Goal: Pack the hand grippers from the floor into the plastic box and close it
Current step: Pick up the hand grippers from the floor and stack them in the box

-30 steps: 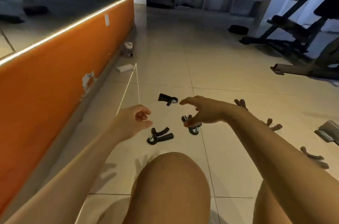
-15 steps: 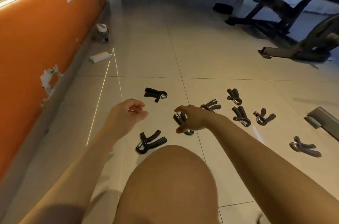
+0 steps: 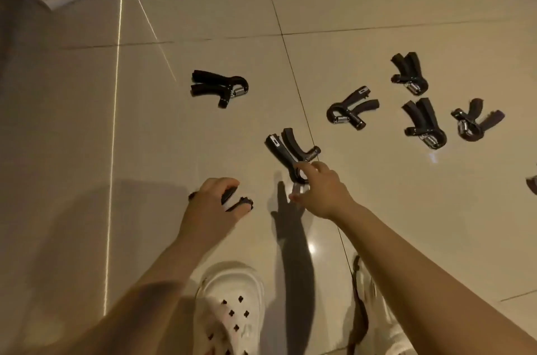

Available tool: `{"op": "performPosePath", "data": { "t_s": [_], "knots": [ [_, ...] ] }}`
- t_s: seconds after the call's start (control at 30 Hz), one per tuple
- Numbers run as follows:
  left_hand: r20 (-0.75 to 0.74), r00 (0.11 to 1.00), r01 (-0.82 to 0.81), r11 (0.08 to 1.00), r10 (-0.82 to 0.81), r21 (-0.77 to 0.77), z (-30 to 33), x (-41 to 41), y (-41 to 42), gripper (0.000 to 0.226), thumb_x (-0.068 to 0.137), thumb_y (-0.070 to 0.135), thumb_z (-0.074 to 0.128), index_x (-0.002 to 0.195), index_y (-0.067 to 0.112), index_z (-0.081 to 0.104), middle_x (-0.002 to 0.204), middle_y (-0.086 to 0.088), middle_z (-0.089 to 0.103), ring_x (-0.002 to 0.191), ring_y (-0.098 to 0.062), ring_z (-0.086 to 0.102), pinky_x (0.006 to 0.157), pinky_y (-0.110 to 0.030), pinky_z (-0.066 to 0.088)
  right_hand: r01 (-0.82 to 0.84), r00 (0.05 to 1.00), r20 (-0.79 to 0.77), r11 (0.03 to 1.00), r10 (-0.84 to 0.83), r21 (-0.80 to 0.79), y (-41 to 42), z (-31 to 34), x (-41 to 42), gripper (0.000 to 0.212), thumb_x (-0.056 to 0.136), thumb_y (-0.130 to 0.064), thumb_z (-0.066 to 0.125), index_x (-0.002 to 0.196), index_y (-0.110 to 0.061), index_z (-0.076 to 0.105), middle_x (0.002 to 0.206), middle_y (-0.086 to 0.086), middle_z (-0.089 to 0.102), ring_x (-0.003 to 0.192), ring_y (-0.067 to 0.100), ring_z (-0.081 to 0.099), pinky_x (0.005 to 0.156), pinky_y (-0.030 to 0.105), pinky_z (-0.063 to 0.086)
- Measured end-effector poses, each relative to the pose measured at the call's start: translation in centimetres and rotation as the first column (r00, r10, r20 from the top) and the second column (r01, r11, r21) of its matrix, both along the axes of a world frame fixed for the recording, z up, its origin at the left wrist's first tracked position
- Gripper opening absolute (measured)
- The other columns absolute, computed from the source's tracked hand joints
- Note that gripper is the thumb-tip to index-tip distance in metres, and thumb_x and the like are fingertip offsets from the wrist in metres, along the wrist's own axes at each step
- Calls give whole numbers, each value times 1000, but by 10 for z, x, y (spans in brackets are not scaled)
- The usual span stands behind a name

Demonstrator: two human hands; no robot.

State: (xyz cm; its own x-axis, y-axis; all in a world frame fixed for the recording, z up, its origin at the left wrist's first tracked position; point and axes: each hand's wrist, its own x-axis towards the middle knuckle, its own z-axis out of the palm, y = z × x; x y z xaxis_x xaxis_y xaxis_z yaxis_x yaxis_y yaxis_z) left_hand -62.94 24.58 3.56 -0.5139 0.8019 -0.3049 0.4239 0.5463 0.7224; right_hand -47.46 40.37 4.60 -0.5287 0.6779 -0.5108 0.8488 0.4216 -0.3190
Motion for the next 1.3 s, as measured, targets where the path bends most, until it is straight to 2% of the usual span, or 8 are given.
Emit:
{"op": "performPosePath", "data": {
  "t_s": [0.1,0.27,0.43,0.6,0.83,0.97,1.1,1.3],
  "knots": [
    [-44,999,-5,999,3,-52,-32,-1,0,50,77,32,74,122,22,55,117,10,46,105,-8,50,90,-21,37,-22,999,36,999,20,47,21,-29,-16,70,86,-38,62,145,-28,27,153,10,19,136,33,24,106,47,33],
    [-123,986,89,981,-111,-173,-63,1,12,90,73,39,77,147,28,27,153,-3,26,137,-19,32,111,-31,24,18,998,55,999,-19,30,43,-65,-35,50,86,-31,61,131,-19,41,149,11,23,137,35,16,102,51,36],
    [-304,930,148,967,-206,-205,-82,8,23,93,65,37,83,143,16,37,140,-23,43,125,-37,47,99,-48,42,-59,997,68,981,47,186,40,-76,-26,39,84,-28,64,117,-11,52,133,8,48,133,35,26,85,45,45],
    [-392,886,158,956,-248,-248,-94,6,26,86,61,37,86,134,11,49,126,-22,54,111,-38,56,87,-48,51,-71,989,-101,950,107,305,5,-85,-3,31,58,-1,77,85,-7,63,94,9,66,107,45,56,56,42,52],
    [-335,924,139,977,-187,-162,-94,10,18,84,58,23,88,133,13,51,129,-18,55,114,-36,56,93,-47,48,-124,991,2,936,131,328,-28,-83,18,41,58,-8,81,93,-13,62,105,7,68,109,41,58,75,48,52],
    [-297,943,128,988,-149,-91,-75,7,9,76,63,22,79,134,17,49,130,-13,55,113,-31,57,94,-48,47,-127,990,97,945,102,303,-30,-79,1,70,50,-40,86,110,-16,59,97,8,67,102,39,59,87,59,43],
    [-315,946,85,996,-82,-4,-36,-6,7,68,65,31,69,128,17,51,123,-6,58,103,-23,60,90,-46,49,-127,991,81,945,107,301,-28,-80,-21,95,50,-60,80,129,-18,49,111,11,59,106,35,56,91,57,40],
    [-269,961,77,997,-69,20,7,-31,-15,62,60,37,71,117,13,63,118,0,55,95,-6,52,87,-23,45,-251,965,129,947,229,200,-29,-82,-42,78,81,-49,64,139,-14,27,138,9,35,118,32,42,91,44,42]
  ]
}}
